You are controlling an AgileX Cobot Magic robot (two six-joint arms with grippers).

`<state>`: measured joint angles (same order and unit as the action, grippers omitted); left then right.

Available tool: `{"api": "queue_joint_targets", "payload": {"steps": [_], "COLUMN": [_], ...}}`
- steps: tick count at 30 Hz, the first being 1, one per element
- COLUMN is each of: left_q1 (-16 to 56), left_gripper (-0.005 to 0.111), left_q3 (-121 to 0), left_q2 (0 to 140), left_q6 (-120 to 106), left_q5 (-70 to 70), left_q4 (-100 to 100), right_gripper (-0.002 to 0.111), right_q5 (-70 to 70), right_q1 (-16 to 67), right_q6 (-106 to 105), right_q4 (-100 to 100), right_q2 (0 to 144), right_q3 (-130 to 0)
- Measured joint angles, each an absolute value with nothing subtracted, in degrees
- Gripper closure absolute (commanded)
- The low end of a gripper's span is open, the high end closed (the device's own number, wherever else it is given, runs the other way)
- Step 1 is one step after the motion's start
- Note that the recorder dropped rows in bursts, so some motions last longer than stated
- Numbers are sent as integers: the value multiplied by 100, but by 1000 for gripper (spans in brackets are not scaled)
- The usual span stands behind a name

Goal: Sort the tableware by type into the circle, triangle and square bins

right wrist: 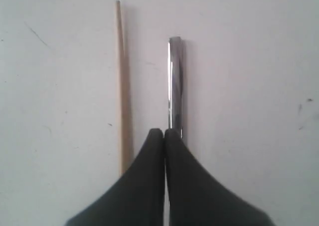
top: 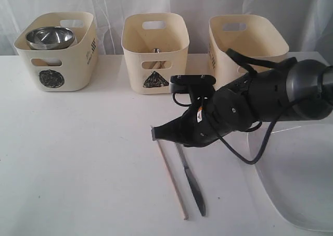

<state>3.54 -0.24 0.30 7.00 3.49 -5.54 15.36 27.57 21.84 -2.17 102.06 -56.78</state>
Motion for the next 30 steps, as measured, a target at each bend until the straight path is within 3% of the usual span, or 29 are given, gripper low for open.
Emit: {"api": "queue_joint_targets", "payload": {"steps": [2, 4, 6, 8, 30], "left_q1": [354, 354, 354, 354, 354], "left_gripper": [107, 107, 107, 107, 107], "left_q3": [-24, -24, -24, -24, -24], "left_q2": [30, 30, 30, 30, 30], "left_q6": [700, 700, 700, 700, 700], "left_q5": [349, 349, 349, 349, 349], "left_q4": [-554, -554, -554, -544, -544], "right_gripper": [106, 95, 77, 67, 67], "right_q5": [1549, 1588, 1602, 1602, 3255], "right_q1": [2757, 2757, 2757, 2757, 2852], "right_q6": [2137, 2137, 2137, 2069, 1995], "right_q4": [-258, -349, -405, -416, -688], "right_q2": [10144, 10144, 10144, 10144, 11436], "right_q3": [-5678, -5678, -5678, -5678, -7191]}}
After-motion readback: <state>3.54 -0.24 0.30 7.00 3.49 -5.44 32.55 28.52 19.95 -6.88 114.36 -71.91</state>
